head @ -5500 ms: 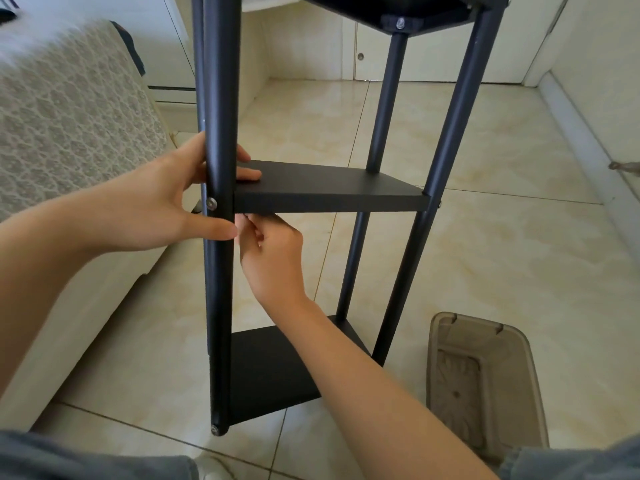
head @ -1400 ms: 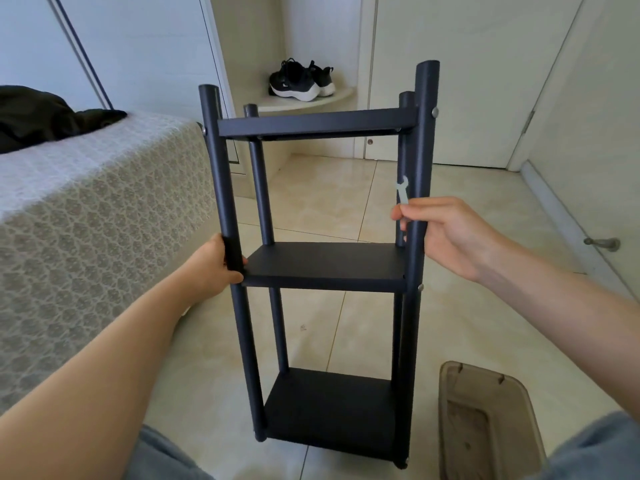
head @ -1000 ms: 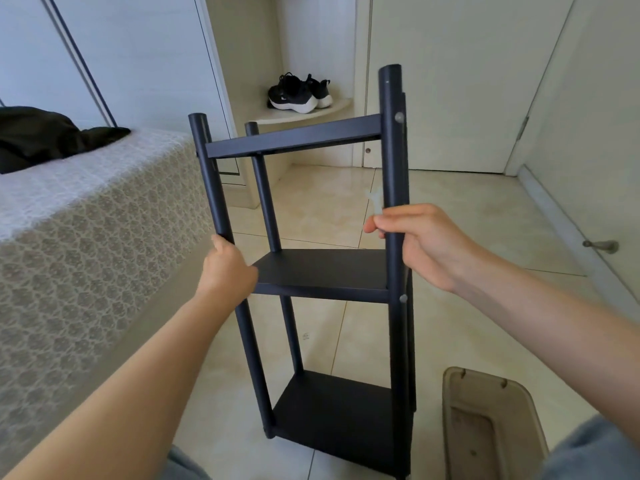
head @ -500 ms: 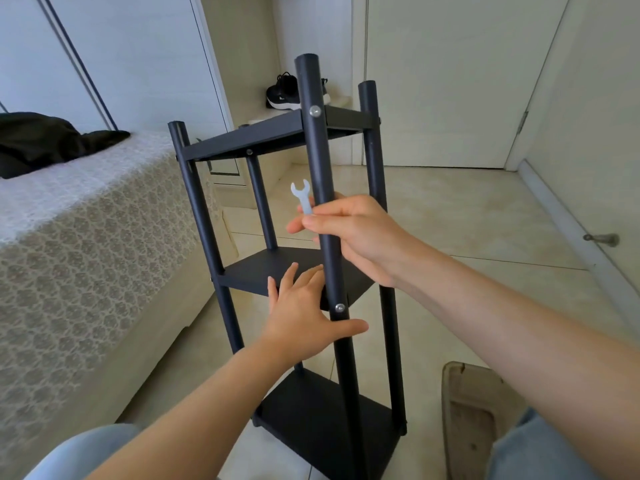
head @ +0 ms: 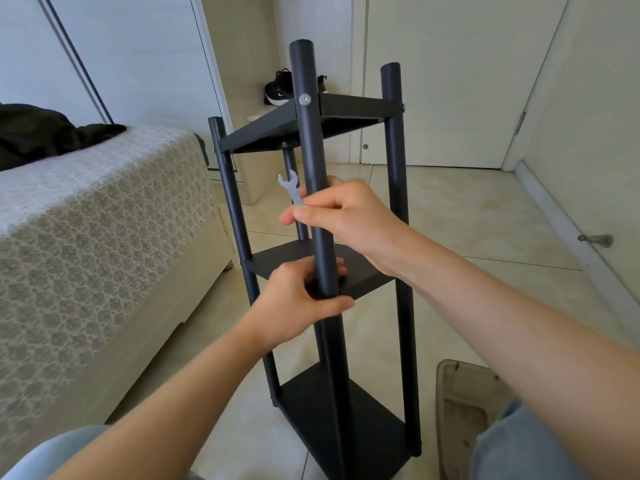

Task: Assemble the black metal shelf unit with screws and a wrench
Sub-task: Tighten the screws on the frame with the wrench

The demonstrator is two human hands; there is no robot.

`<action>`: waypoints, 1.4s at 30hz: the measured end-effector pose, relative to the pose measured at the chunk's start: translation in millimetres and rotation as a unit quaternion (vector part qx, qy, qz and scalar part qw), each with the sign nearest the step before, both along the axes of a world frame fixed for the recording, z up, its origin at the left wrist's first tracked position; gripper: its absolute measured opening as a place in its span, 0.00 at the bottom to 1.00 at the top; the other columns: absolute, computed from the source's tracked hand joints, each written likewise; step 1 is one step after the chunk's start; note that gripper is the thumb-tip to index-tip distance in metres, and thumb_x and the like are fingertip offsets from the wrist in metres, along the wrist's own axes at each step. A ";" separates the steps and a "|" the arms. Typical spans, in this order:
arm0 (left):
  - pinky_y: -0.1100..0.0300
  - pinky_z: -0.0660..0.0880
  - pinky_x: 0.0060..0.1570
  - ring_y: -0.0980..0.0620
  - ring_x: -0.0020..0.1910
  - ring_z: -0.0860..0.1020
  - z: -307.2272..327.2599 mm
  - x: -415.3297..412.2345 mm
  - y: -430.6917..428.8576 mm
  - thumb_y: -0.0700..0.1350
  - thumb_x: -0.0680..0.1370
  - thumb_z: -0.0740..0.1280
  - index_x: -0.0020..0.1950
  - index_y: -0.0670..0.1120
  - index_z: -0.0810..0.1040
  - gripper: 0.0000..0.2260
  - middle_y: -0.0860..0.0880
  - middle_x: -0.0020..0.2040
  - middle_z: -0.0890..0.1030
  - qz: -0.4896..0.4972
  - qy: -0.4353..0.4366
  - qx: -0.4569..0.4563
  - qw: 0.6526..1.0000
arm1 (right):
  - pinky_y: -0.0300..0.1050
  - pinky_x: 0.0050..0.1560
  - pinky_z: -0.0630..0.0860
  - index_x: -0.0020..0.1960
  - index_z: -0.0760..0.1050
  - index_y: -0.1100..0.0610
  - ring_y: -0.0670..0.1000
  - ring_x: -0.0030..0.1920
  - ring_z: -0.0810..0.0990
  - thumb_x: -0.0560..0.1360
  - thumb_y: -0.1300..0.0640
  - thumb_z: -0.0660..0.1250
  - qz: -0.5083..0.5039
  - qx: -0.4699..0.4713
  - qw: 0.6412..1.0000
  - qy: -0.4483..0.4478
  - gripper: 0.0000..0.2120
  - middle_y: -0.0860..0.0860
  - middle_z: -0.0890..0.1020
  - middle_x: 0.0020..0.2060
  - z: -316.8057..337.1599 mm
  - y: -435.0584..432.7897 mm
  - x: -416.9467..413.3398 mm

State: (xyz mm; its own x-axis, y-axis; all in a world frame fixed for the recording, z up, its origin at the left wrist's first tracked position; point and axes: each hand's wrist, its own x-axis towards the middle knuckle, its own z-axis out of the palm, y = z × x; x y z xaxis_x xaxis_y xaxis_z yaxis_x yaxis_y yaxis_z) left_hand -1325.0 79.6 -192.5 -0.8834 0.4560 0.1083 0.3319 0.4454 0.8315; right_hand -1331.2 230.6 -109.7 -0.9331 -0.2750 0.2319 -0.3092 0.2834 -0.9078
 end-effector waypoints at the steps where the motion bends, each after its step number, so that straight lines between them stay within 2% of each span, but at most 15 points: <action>1: 0.71 0.75 0.58 0.65 0.58 0.80 4.8 -1.8 -2.7 0.47 0.71 0.80 0.63 0.51 0.77 0.23 0.62 0.54 0.84 -0.014 -0.023 0.017 1.000 | 0.24 0.50 0.67 0.47 0.85 0.49 0.23 0.54 0.71 0.78 0.57 0.67 0.012 0.013 1.000 0.003 0.08 0.43 0.80 0.56 2.2 2.1 -0.4; 3: 0.73 0.75 0.54 0.64 0.57 0.81 11.6 -5.6 -8.6 0.43 0.71 0.79 0.62 0.50 0.75 0.23 0.62 0.55 0.84 -0.042 -0.040 0.005 0.998 | 0.20 0.49 0.67 0.48 0.85 0.49 0.22 0.53 0.71 0.79 0.57 0.67 0.031 0.029 0.999 0.002 0.09 0.40 0.82 0.52 5.2 5.4 -0.8; 7: 0.73 0.75 0.55 0.65 0.59 0.80 16.4 -9.7 -11.5 0.41 0.73 0.78 0.58 0.50 0.71 0.20 0.59 0.54 0.85 -0.050 -0.038 -0.016 0.998 | 0.25 0.50 0.70 0.49 0.85 0.47 0.31 0.55 0.77 0.80 0.55 0.66 0.008 0.057 0.998 0.021 0.09 0.37 0.84 0.49 6.4 12.5 0.3; 9: 0.73 0.75 0.55 0.65 0.59 0.79 17.1 -9.4 -10.3 0.42 0.73 0.77 0.60 0.52 0.70 0.21 0.59 0.54 0.84 -0.047 -0.036 -0.014 0.998 | 0.25 0.50 0.71 0.49 0.85 0.47 0.30 0.53 0.77 0.79 0.55 0.66 -0.013 0.054 0.998 0.027 0.09 0.34 0.84 0.45 5.0 18.0 4.2; 11: 0.73 0.75 0.56 0.64 0.59 0.80 17.5 -10.6 -11.0 0.42 0.73 0.77 0.62 0.52 0.70 0.23 0.58 0.53 0.85 -0.043 -0.042 0.001 0.998 | 0.31 0.55 0.73 0.47 0.85 0.46 0.31 0.52 0.77 0.79 0.55 0.67 -0.044 0.039 0.998 0.036 0.09 0.32 0.83 0.43 1.3 24.6 9.2; 13: 0.71 0.76 0.56 0.61 0.60 0.80 19.0 -13.9 -13.4 0.41 0.72 0.77 0.62 0.51 0.71 0.23 0.56 0.54 0.85 -0.042 -0.050 0.014 0.998 | 0.40 0.58 0.75 0.46 0.85 0.50 0.39 0.52 0.78 0.78 0.55 0.67 -0.085 0.047 0.994 0.048 0.09 0.44 0.84 0.46 -4.6 31.2 14.0; 15: 0.67 0.77 0.57 0.60 0.60 0.81 19.9 -17.0 -15.8 0.41 0.72 0.77 0.60 0.52 0.72 0.21 0.56 0.55 0.85 -0.042 -0.066 0.030 0.996 | 0.34 0.55 0.71 0.46 0.85 0.60 0.45 0.50 0.75 0.78 0.55 0.67 -0.110 0.104 0.986 0.067 0.11 0.61 0.81 0.48 -11.9 38.2 21.4; 16: 0.64 0.78 0.58 0.59 0.60 0.81 21.2 -18.9 -17.3 0.41 0.73 0.76 0.60 0.52 0.72 0.20 0.55 0.56 0.85 -0.044 -0.073 0.035 0.996 | 0.29 0.52 0.69 0.47 0.83 0.64 0.45 0.49 0.74 0.77 0.54 0.67 -0.118 0.132 0.981 0.073 0.14 0.63 0.80 0.48 -15.7 40.8 25.4; 19: 0.58 0.79 0.60 0.58 0.61 0.80 23.0 -24.3 -19.2 0.41 0.75 0.74 0.64 0.49 0.72 0.20 0.54 0.57 0.85 -0.043 -0.089 0.038 0.994 | 0.29 0.47 0.68 0.47 0.85 0.58 0.44 0.48 0.73 0.77 0.54 0.67 -0.154 0.159 0.974 0.057 0.10 0.55 0.79 0.44 -30.0 45.9 38.0; 22: 0.65 0.79 0.53 0.60 0.60 0.81 25.3 -27.4 -20.6 0.42 0.76 0.73 0.67 0.49 0.70 0.21 0.56 0.58 0.85 -0.042 -0.086 0.027 0.995 | 0.31 0.40 0.67 0.47 0.85 0.54 0.45 0.41 0.75 0.78 0.55 0.68 -0.170 0.148 0.974 0.028 0.08 0.51 0.77 0.38 -48.3 47.1 47.5; 26: 0.70 0.77 0.49 0.63 0.58 0.81 29.3 -29.6 -19.0 0.45 0.78 0.71 0.69 0.53 0.69 0.21 0.59 0.57 0.84 -0.037 -0.075 0.017 0.996 | 0.29 0.30 0.67 0.44 0.85 0.59 0.41 0.26 0.71 0.79 0.58 0.67 -0.148 0.141 0.979 -0.019 0.10 0.48 0.75 0.25 -78.1 41.0 54.2; 30: 0.73 0.76 0.47 0.63 0.57 0.81 32.2 -29.0 -14.7 0.53 0.76 0.70 0.66 0.56 0.71 0.20 0.56 0.57 0.85 -0.036 -0.075 0.020 0.996 | 0.27 0.33 0.69 0.41 0.83 0.62 0.40 0.30 0.75 0.79 0.57 0.66 -0.112 0.202 0.972 -0.050 0.13 0.53 0.79 0.29 -107.4 26.7 55.6; 32: 0.74 0.76 0.45 0.63 0.55 0.81 33.6 -27.9 -12.3 0.56 0.74 0.68 0.68 0.53 0.71 0.23 0.54 0.57 0.84 -0.034 -0.071 0.018 0.997 | 0.26 0.33 0.69 0.40 0.83 0.60 0.39 0.30 0.76 0.79 0.57 0.66 -0.106 0.201 0.972 -0.059 0.12 0.50 0.78 0.28 -114.9 22.0 54.4; 38: 0.75 0.75 0.42 0.65 0.51 0.81 35.1 -29.0 -12.6 0.50 0.78 0.70 0.65 0.52 0.74 0.16 0.55 0.55 0.83 -0.017 -0.051 -0.002 0.999 | 0.26 0.34 0.70 0.43 0.84 0.59 0.45 0.36 0.79 0.79 0.57 0.66 -0.133 0.166 0.976 -0.043 0.11 0.52 0.81 0.31 -124.2 9.3 44.6; 42: 0.69 0.78 0.42 0.59 0.49 0.83 39.3 -29.8 -16.0 0.52 0.76 0.72 0.62 0.49 0.77 0.16 0.53 0.52 0.84 0.011 -0.038 -0.028 0.999 | 0.25 0.33 0.69 0.48 0.85 0.59 0.39 0.34 0.78 0.79 0.59 0.65 -0.146 0.125 0.980 -0.043 0.10 0.47 0.80 0.31 -126.7 0.1 42.4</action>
